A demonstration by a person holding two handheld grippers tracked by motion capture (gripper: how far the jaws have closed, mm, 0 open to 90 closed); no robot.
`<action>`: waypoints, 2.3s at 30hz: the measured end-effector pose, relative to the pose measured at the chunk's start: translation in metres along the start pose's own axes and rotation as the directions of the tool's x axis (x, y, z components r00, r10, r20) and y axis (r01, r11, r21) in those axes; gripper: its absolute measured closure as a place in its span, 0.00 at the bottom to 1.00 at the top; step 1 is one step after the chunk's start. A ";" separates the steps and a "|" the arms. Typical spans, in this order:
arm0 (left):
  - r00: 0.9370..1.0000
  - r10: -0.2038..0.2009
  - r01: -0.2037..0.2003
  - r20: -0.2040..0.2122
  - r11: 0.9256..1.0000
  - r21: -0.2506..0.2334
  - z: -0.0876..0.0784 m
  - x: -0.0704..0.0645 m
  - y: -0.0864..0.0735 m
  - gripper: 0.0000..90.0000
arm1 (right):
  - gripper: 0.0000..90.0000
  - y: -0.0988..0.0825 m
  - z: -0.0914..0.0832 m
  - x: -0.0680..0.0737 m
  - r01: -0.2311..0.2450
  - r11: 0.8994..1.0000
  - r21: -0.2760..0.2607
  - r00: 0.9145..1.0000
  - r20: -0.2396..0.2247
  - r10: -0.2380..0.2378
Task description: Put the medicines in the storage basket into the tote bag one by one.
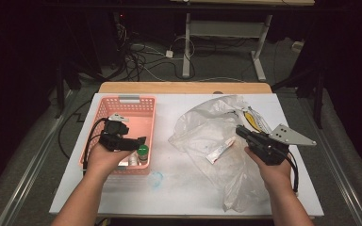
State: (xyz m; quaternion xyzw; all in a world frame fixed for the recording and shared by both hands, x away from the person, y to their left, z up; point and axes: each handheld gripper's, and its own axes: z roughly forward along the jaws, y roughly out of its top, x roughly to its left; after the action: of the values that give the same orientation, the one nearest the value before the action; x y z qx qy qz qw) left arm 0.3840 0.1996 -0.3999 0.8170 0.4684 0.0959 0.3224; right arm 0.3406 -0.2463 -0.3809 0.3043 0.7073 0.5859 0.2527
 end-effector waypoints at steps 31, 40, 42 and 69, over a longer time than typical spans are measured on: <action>0.995 0.056 -0.072 0.083 0.976 0.206 0.013 -0.005 0.005 0.37 | 1.00 0.000 -0.002 0.000 -0.005 1.000 -0.001 1.000 0.004 0.005; 0.996 0.069 -0.084 0.063 0.958 0.275 0.027 -0.006 0.005 0.39 | 1.00 0.000 -0.001 0.000 -0.003 1.000 0.001 1.000 0.003 0.003; 0.996 0.069 -0.084 0.064 0.956 0.282 0.028 -0.006 0.006 0.39 | 1.00 -0.001 -0.001 0.000 -0.004 1.000 0.002 1.000 0.002 0.004; 0.993 0.103 -0.117 0.057 0.923 0.367 0.047 -0.005 0.017 0.56 | 1.00 -0.001 0.000 0.001 0.000 1.000 0.007 1.000 0.000 0.000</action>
State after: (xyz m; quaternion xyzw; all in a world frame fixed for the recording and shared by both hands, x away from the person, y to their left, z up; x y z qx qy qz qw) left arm 0.4145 0.1690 -0.4252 0.8896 0.4256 0.0092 0.1656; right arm 0.3395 -0.2461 -0.3821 0.3052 0.7093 0.5835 0.2515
